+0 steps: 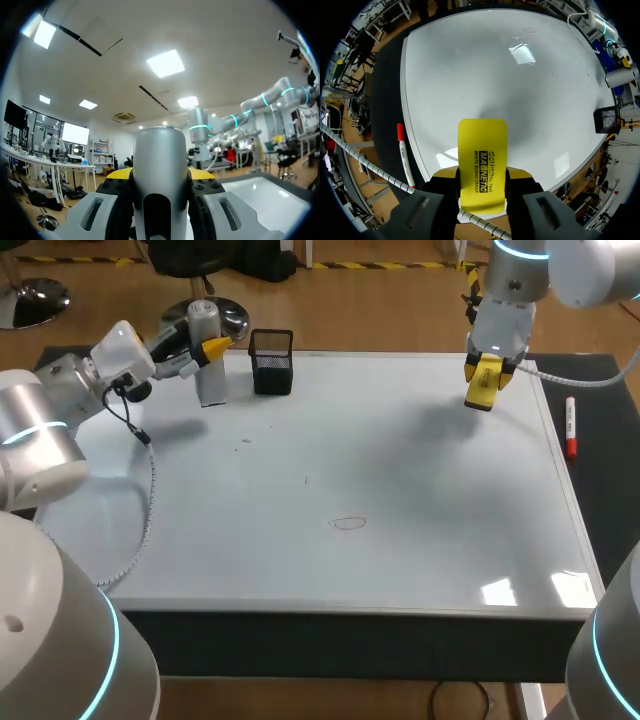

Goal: Pick up the inspection probe, press it on each red-marked spot on the whiteboard one by one, put down the probe, pick up the eraser, and wipe off all the red marks.

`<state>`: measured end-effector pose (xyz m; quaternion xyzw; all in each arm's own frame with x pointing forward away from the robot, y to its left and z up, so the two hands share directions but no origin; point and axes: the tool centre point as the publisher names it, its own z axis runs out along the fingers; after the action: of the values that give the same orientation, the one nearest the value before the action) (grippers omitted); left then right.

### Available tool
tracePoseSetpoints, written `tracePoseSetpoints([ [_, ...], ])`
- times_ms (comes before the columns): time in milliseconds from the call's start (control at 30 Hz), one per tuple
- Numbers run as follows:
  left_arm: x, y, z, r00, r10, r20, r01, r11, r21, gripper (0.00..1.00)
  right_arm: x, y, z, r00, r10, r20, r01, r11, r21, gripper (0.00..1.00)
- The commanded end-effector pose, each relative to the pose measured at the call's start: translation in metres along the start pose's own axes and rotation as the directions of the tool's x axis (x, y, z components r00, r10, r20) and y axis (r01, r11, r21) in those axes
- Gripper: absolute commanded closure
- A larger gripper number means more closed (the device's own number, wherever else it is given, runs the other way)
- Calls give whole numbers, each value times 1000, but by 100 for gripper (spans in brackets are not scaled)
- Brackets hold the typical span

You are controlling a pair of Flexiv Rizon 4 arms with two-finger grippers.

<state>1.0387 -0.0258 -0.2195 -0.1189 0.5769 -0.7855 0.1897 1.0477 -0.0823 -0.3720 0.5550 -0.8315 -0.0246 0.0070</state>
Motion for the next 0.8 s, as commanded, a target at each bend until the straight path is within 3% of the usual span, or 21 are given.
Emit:
tracePoseSetpoints([
  [33,0,-1,0,1000,0,0,0,1000,-2,100,0,-1,-1,1000,-2,-3,2,1000,-1,100],
  [133,0,-1,0,1000,0,0,0,1000,-2,100,0,-1,-1,1000,-2,-3,2,1000,-1,100],
  [333,0,-1,0,1000,0,0,0,1000,-2,100,-20,31,-1,994,-109,-17,109,994,6,100],
  [800,0,-1,0,1000,0,0,0,1000,-2,100,-77,150,-34,962,-264,64,258,961,97,100],
])
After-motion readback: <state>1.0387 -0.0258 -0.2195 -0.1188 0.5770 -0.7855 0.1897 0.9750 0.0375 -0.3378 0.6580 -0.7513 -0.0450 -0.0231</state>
